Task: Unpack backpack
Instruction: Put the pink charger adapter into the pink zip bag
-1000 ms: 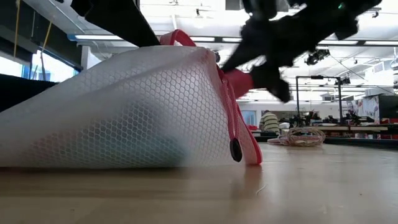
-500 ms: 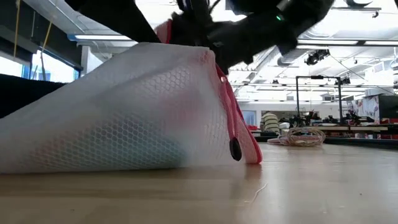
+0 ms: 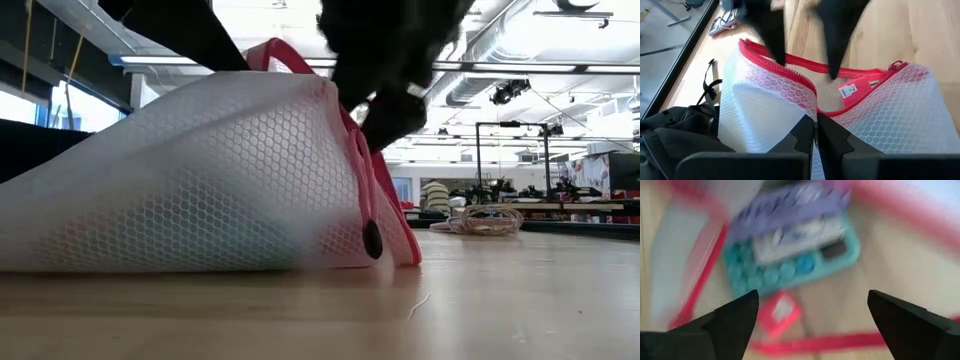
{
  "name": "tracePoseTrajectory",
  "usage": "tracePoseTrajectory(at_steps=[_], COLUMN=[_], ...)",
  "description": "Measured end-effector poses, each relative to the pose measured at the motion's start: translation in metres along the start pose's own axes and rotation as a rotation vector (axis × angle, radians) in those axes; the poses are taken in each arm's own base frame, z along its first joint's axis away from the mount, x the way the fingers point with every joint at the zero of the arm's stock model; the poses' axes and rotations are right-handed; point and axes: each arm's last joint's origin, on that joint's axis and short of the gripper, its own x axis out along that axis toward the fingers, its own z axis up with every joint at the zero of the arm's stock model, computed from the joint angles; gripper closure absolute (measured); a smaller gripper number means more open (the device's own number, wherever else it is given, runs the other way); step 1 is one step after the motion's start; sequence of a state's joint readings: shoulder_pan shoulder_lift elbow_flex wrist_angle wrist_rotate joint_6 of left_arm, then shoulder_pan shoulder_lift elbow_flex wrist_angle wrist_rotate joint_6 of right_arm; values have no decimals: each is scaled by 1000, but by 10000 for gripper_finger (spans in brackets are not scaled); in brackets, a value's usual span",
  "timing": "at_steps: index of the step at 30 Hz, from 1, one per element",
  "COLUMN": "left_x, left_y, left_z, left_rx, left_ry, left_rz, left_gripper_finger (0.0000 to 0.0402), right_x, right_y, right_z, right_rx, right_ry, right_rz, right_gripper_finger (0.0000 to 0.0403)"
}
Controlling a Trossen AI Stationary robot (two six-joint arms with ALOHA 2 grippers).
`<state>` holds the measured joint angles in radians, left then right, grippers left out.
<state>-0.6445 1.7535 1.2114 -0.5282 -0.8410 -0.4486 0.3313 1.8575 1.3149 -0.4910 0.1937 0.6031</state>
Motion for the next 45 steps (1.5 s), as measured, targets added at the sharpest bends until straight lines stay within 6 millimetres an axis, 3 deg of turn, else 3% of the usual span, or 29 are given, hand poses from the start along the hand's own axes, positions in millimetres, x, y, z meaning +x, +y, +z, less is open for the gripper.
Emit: tracePoseTrajectory(at_steps=[4, 10, 16, 21, 25, 29, 39, 45], left_x=[0, 0, 0, 0, 0, 0, -1, -1], left_y=[0, -2, -2, -2, -2, -2, -4, -4], left_z=[0, -1, -1, -1, -1, -2, -2, -2], left_rx=[-1, 39, 42, 53, 65, 67, 72, 72], left_ry=[3, 35, 43, 43, 41, 43, 46, 45], left_rz=[0, -71, -90, -90, -91, -91, -100, -100], left_gripper_finger=[402, 402, 402, 402, 402, 402, 402, 402], right_x=[1, 19, 45, 58, 60, 56, 37, 41], right_y=[21, 35, 26, 8, -11, -14, 5, 10], right_z=[-25, -39, -38, -29, -17, -7, -3, -11], right_rx=[-96, -113, -91, -74, -33, -42, -164, -194], right_ry=[-10, 0, 72, 2, -127, -221, -79, 79], right_rz=[-14, 75, 117, -28, -254, -376, -335, -128], right_gripper_finger=[57, 86, 109, 131, 153, 173, 203, 209])
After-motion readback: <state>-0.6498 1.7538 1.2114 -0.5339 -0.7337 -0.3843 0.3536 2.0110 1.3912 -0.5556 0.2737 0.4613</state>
